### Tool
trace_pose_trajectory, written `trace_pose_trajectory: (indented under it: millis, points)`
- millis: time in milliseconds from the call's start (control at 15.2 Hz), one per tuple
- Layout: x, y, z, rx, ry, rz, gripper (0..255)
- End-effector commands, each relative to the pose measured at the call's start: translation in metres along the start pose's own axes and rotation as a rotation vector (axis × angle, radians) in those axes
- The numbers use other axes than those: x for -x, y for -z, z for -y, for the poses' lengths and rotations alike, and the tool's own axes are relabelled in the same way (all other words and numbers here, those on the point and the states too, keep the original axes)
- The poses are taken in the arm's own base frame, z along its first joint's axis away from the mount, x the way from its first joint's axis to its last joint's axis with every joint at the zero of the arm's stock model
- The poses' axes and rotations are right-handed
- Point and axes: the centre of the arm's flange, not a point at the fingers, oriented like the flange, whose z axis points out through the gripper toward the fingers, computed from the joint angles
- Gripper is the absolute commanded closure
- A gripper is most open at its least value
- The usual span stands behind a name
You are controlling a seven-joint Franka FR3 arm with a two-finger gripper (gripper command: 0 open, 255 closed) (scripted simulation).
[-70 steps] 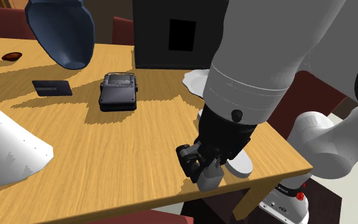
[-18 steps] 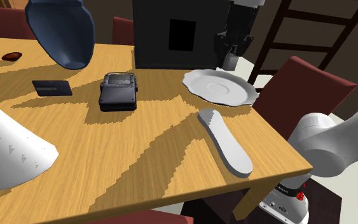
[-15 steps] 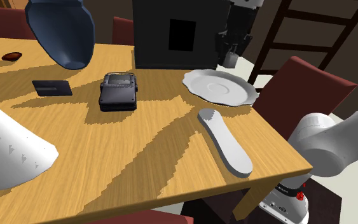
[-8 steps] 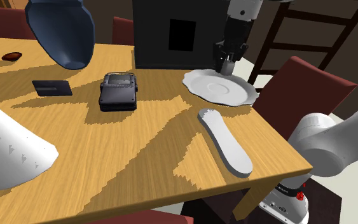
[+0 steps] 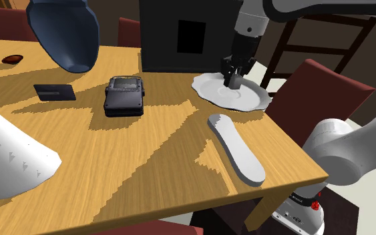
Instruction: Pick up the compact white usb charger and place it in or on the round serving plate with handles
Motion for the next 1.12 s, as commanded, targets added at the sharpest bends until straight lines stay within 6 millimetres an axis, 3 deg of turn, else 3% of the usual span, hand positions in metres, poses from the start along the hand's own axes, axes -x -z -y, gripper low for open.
trace_pose_trajectory:
  millis: [0, 330, 396, 726, 990, 1056]
  points:
    - [0.0, -0.003, 0.0, 0.0, 0.0, 0.0, 255]
    - [0.0, -0.003, 0.0, 0.0, 0.0, 0.0, 255]
    - [0.0, -0.003, 0.0, 0.0, 0.0, 0.0, 0]
    - [0.0, -0.003, 0.0, 0.0, 0.0, 0.0, 0]
    - [0.0, 0.047, 0.0, 0.0, 0.0, 0.0, 0]
    - [0.0, 0.047, 0.0, 0.0, 0.0, 0.0, 0]
